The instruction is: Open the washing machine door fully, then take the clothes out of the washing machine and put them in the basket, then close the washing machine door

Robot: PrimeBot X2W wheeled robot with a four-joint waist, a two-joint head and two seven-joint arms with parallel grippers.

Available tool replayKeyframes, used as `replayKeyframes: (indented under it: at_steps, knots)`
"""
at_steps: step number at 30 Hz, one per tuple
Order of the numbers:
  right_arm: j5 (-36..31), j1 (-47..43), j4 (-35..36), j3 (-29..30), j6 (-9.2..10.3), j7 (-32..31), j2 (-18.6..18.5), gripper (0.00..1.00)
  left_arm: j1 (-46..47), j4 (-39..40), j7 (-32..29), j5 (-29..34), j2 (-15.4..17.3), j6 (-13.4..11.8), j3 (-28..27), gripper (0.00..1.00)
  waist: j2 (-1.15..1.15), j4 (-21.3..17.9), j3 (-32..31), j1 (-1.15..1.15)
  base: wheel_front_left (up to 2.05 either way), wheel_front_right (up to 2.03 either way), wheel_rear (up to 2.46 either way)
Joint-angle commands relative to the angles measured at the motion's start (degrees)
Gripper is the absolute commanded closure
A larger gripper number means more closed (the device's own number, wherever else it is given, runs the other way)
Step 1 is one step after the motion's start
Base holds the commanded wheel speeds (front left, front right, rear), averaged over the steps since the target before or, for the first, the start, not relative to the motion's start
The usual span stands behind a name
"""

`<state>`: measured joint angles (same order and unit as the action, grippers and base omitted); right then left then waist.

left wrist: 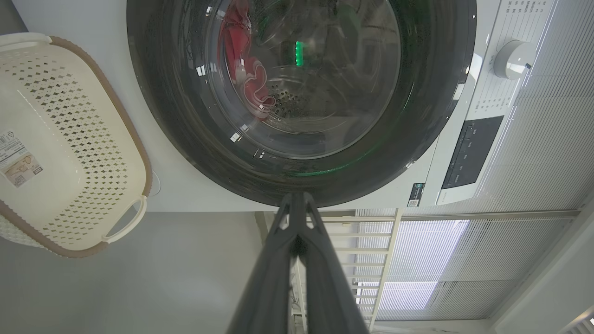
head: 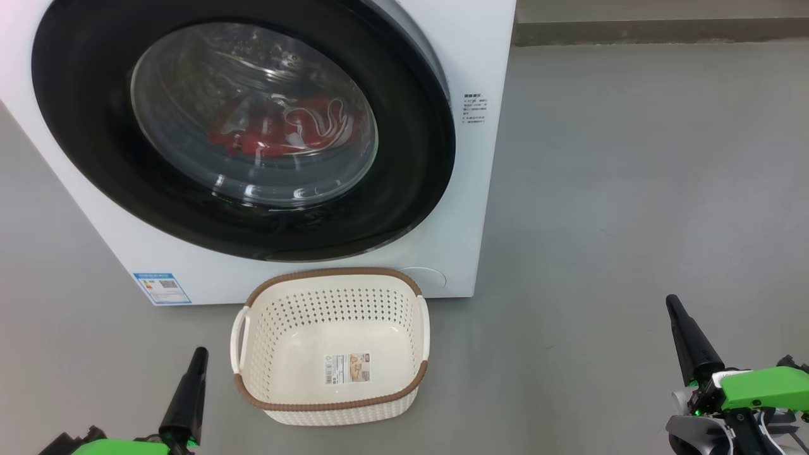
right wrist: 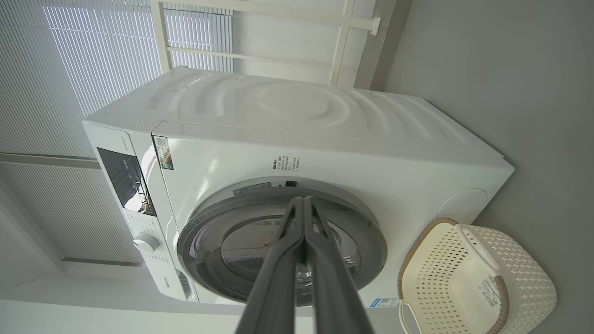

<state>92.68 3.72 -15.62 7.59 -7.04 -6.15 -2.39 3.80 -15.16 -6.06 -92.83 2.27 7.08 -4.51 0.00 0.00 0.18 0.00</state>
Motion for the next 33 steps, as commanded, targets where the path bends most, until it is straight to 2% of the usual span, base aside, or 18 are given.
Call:
replayKeyframes:
  at_steps: [1, 33]
  knots:
    - [-0.55, 2.47, 1.59, -1.02, -0.45, -0.37, -0.50, 1.00, 2.39, 1.12, -0.47, 0.71, 0.62, 0.41, -2.06, 1.00, 0.00, 0.00, 0.00, 0.00, 0.00, 0.00, 0.00]
    - [-0.56, 2.47, 1.59, -1.01, -0.45, -0.38, -0.50, 1.00, 2.39, 1.12, -0.47, 0.72, 0.61, 0.41, -2.07, 1.00, 0.00, 0.00, 0.00, 0.00, 0.00, 0.00, 0.00]
